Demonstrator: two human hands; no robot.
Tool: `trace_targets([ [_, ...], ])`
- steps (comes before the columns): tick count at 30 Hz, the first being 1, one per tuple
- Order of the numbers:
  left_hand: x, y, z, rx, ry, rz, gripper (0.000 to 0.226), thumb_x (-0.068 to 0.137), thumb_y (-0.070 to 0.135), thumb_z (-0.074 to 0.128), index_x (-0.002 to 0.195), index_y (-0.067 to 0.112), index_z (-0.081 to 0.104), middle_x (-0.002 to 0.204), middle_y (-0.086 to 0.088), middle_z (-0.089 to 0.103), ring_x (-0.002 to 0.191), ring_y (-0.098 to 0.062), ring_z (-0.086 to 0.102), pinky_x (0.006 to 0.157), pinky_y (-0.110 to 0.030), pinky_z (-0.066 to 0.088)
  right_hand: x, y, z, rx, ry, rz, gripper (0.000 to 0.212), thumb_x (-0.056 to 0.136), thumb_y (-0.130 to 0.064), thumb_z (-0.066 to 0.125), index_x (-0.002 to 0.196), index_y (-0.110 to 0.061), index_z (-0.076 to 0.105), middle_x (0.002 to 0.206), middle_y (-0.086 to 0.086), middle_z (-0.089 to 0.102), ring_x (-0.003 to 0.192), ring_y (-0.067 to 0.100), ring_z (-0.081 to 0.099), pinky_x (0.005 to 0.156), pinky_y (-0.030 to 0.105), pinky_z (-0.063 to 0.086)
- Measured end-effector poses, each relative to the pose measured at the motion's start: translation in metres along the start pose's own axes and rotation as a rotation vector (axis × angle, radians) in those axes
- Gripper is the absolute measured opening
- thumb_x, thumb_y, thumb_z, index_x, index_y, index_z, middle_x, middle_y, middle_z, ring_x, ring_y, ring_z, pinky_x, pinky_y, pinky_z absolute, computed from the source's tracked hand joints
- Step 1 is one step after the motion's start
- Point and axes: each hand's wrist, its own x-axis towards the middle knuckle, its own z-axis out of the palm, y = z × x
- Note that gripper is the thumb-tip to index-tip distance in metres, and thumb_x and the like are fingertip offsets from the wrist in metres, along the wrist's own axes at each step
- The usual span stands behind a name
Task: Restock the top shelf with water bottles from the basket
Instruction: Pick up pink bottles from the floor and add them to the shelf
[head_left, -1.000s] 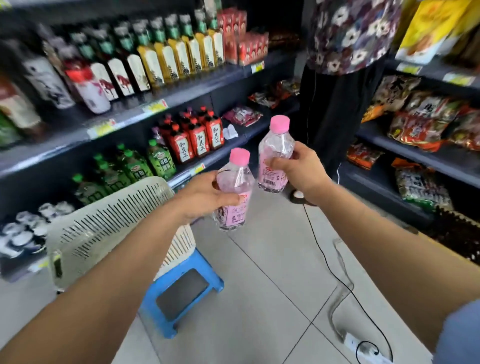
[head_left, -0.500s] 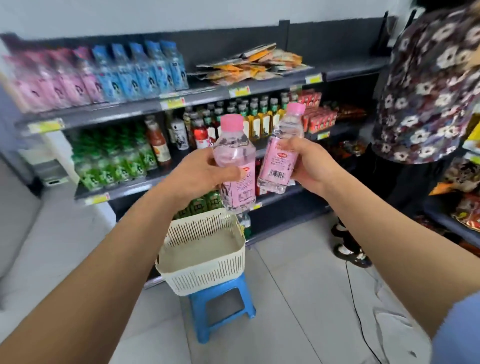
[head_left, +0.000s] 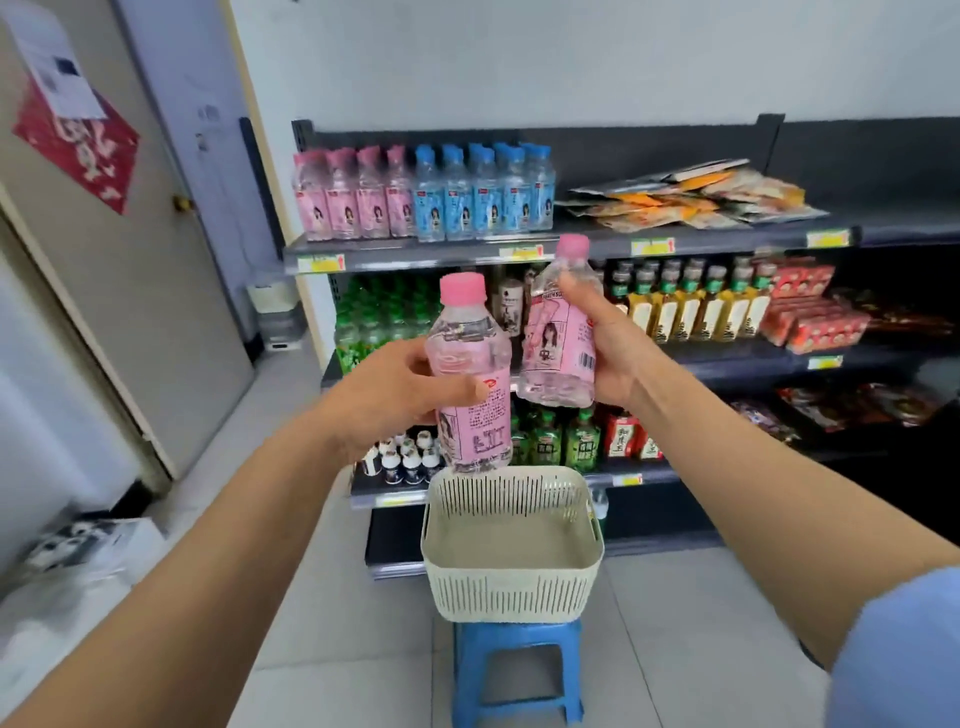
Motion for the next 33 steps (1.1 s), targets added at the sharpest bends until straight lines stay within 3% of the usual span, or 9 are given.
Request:
trace_targets([
  [3, 0.012, -0.013, -0.028, 0.004, 0.03, -0.016, 0.02, 0.079, 0.017, 0.072, 0.095, 0.027, 0.066, 0.096, 0.006, 0.073, 0.094, -0.015, 0.067, 0.091, -0.034, 0.051, 0.036, 0.005, 0.024, 0.022, -0.077, 0.003, 0.047, 0.068, -0.038, 0.069, 0.106, -0.012, 0.06, 0.088, 0.01, 0.067, 0.079, 0.025, 0.065, 0.082, 0.044, 0.056],
  [6, 0.024, -0.026, -0.054, 0.001, 0.063, -0.03, 0.022, 0.079, 0.016, 0.072, 0.099, 0.024, 0.066, 0.097, 0.006, 0.073, 0.094, -0.015, 0.067, 0.086, -0.03, 0.051, 0.071, 0.01, 0.046, 0.023, -0.112, -0.003, 0.042, 0.08, -0.041, 0.063, 0.109, -0.012, 0.059, 0.092, 0.01, 0.066, 0.084, 0.025, 0.063, 0.089, 0.047, 0.051],
  [8, 0.033, -0.034, -0.072, -0.006, 0.088, -0.045, 0.027, 0.078, 0.017, 0.073, 0.104, 0.022, 0.066, 0.101, 0.004, 0.072, 0.095, -0.015, 0.066, 0.084, -0.028, 0.051, 0.096, 0.012, 0.06, 0.017, -0.115, -0.009, 0.041, 0.084, -0.043, 0.058, 0.111, -0.012, 0.058, 0.089, 0.009, 0.066, 0.08, 0.023, 0.063, 0.082, 0.043, 0.055],
  [11, 0.048, -0.044, -0.094, -0.013, 0.098, -0.062, 0.03, 0.078, 0.016, 0.073, 0.107, 0.02, 0.065, 0.103, 0.003, 0.072, 0.097, -0.016, 0.066, 0.086, -0.03, 0.051, 0.13, 0.016, 0.076, 0.04, -0.091, 0.028, 0.033, 0.087, -0.043, 0.056, 0.097, -0.012, 0.061, 0.079, 0.007, 0.065, 0.071, 0.021, 0.062, 0.069, 0.034, 0.055],
  [14, 0.065, -0.053, -0.111, -0.041, 0.111, -0.075, 0.032, 0.078, 0.014, 0.072, 0.108, 0.021, 0.064, 0.103, 0.004, 0.072, 0.099, -0.016, 0.066, 0.09, -0.033, 0.05, 0.162, 0.019, 0.087, 0.047, -0.103, 0.09, 0.033, 0.081, -0.043, 0.064, 0.09, -0.011, 0.062, 0.076, 0.008, 0.062, 0.065, 0.021, 0.061, 0.065, 0.033, 0.054],
  [18, 0.09, -0.059, -0.125, -0.072, 0.126, -0.079, 0.031, 0.079, 0.012, 0.071, 0.108, 0.021, 0.064, 0.103, 0.003, 0.072, 0.099, -0.017, 0.066, 0.09, -0.032, 0.05, 0.205, 0.011, 0.092, -0.017, -0.104, 0.108, 0.044, 0.075, -0.036, 0.074, 0.105, -0.009, 0.059, 0.074, 0.01, 0.069, 0.063, 0.023, 0.067, 0.062, 0.035, 0.056],
  [25, 0.141, -0.061, -0.132, -0.079, 0.192, -0.079, 0.026, 0.079, 0.01, 0.071, 0.099, 0.026, 0.064, 0.098, 0.005, 0.072, 0.093, -0.013, 0.068, 0.082, -0.027, 0.052, 0.269, -0.017, 0.091, -0.063, -0.197, 0.012, 0.008, 0.087, -0.02, 0.064, 0.091, -0.013, 0.062, 0.086, 0.007, 0.068, 0.083, 0.023, 0.064, 0.083, 0.042, 0.052],
  [30, 0.176, -0.059, -0.136, -0.084, 0.283, -0.077, 0.027, 0.078, 0.01, 0.073, 0.096, 0.029, 0.067, 0.098, 0.005, 0.073, 0.093, -0.014, 0.069, 0.085, -0.03, 0.053, 0.317, -0.037, 0.087, -0.056, -0.298, -0.017, 0.017, 0.084, -0.011, 0.064, 0.1, -0.015, 0.061, 0.08, 0.004, 0.073, 0.078, 0.019, 0.069, 0.078, 0.04, 0.052],
  [33, 0.191, -0.062, -0.139, -0.08, 0.31, -0.074, 0.024, 0.078, 0.01, 0.072, 0.094, 0.028, 0.068, 0.096, 0.005, 0.074, 0.089, -0.012, 0.071, 0.08, -0.028, 0.055, 0.341, -0.046, 0.09, -0.045, -0.357, -0.041, 0.013, 0.085, -0.007, 0.062, 0.094, -0.016, 0.062, 0.08, 0.004, 0.074, 0.077, 0.018, 0.071, 0.081, 0.043, 0.052],
])
